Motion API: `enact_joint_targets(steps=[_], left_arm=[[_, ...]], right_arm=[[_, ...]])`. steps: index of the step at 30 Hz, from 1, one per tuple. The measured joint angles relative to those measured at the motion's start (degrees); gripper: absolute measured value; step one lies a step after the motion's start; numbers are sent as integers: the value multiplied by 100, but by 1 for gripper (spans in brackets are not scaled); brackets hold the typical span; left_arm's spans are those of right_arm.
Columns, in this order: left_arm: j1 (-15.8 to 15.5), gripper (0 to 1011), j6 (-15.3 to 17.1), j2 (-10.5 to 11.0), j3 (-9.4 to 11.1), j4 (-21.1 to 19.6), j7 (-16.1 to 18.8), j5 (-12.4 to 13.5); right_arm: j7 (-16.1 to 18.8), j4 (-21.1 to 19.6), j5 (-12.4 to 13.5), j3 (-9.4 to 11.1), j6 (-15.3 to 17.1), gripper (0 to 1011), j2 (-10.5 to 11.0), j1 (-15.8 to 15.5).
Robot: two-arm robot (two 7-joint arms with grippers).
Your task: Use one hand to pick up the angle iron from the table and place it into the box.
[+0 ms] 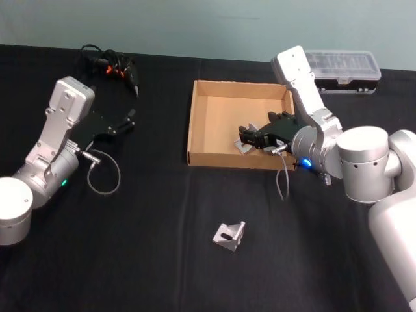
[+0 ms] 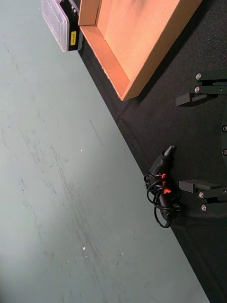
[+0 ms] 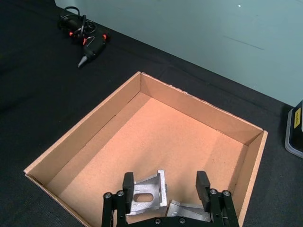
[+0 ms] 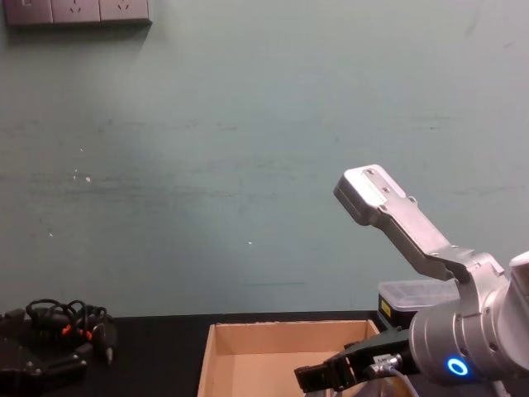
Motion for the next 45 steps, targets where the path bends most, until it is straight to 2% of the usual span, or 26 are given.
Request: enact_joint_targets(steps=[7,11,18,21,29,32,34,35,37,41,45], left_arm=[[0,1011,0,0,0,0,0,0],[0,1011,0,0,0,0,0,0],[0,1011,0,0,0,0,0,0],[0,1011,0,0,0,0,0,0],[0,1011,0,0,0,0,0,0],[0,1011,0,0,0,0,0,0],[0,1011,0,0,0,0,0,0],[0,1011,0,0,0,0,0,0],[0,1011,0,0,0,0,0,0],[0,1011,0,0,0,0,0,0],[0,1011,0,0,0,0,0,0]], right_arm=[[18,-98,11,35,-59,989,42,-47],[29,-234,21,57,-80,1003,100,-102],[175,-812,108,114,-96,1003,341,-296],[300,-1169,186,152,-97,1002,515,-426],[734,-2301,566,363,-221,1003,1149,-969],[865,-2579,671,410,-263,1003,1320,-1128],[1043,-2929,803,458,-318,1003,1555,-1363],[1043,-2929,803,458,-318,1003,1555,-1363],[1192,-3221,920,483,-382,1003,1759,-1582],[1311,-3455,1027,502,-436,1003,1944,-1796],[1490,-3707,1170,515,-486,1003,2216,-2059]])
